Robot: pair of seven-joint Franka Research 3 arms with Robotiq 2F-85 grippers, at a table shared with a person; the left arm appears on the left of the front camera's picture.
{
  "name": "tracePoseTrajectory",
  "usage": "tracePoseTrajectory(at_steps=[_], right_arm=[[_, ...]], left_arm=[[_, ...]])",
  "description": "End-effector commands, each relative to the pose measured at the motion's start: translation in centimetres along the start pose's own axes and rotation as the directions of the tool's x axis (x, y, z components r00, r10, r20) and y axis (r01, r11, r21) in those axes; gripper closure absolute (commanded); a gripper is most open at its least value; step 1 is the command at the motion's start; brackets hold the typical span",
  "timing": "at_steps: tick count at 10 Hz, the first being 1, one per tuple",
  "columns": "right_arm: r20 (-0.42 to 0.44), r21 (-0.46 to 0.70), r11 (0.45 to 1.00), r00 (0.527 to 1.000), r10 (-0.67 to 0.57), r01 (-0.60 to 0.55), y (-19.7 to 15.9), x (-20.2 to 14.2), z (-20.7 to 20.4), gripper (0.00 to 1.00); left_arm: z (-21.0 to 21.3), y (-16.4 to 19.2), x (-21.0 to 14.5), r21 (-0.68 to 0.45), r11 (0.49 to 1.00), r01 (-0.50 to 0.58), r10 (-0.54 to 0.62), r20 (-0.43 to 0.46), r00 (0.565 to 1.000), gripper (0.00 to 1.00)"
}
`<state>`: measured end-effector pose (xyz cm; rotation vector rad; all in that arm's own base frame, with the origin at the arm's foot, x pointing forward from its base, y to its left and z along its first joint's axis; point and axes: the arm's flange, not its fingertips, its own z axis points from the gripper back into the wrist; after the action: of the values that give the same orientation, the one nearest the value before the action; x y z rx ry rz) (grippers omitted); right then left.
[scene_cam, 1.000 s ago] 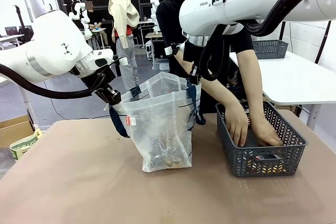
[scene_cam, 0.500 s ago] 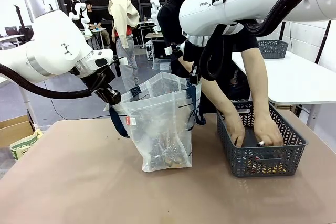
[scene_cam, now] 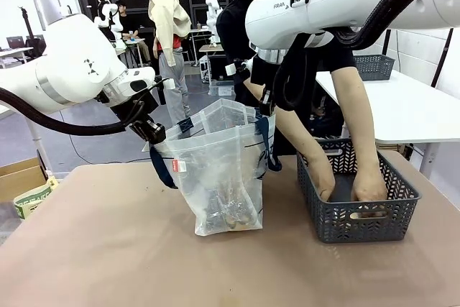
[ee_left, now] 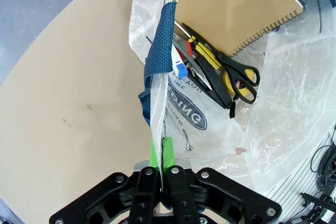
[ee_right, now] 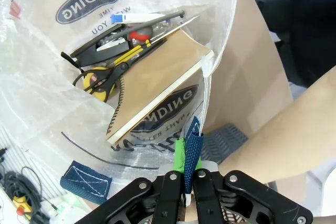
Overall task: Transfer purchased items from the store into the shopping bag.
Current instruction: Move the Reusable shopping bag to the right side of the table.
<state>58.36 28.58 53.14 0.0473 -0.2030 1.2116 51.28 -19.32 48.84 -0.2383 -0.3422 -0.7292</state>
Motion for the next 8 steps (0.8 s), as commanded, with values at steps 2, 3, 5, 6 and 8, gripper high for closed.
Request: tracePoseTrajectory(at_steps=[2, 3, 5, 6, 8], right_arm=[[0.001, -0.001, 1.000, 1.000, -0.001, 0.001, 0.00, -0.01, 0.10, 1.00], [0.001, -0.001, 1.000, 1.000, -0.001, 0.001, 0.00, -0.01, 0.10, 1.00], [0.001, -0.001, 1.000, 1.000, -0.001, 0.001, 0.00, -0.01, 0.10, 1.00], [0.001, -0.001, 1.000, 1.000, -0.001, 0.001, 0.00, -0.01, 0.10, 1.00], [0.001, -0.001, 1.000, 1.000, -0.001, 0.001, 0.00, -0.01, 0.10, 1.00]], left_arm=[[0.02, 0.07, -0.02, 0.001, 1.000, -0.001, 0.001, 0.000, 1.000, 1.00], [0.02, 0.07, -0.02, 0.001, 1.000, -0.001, 0.001, 0.000, 1.000, 1.00], [0.02, 0.07, -0.02, 0.001, 1.000, -0.001, 0.001, 0.000, 1.000, 1.00], [0.02, 0.07, -0.02, 0.001, 1.000, -0.001, 0.001, 0.000, 1.000, 1.00], [0.02, 0.07, -0.02, 0.001, 1.000, -0.001, 0.001, 0.000, 1.000, 1.00]])
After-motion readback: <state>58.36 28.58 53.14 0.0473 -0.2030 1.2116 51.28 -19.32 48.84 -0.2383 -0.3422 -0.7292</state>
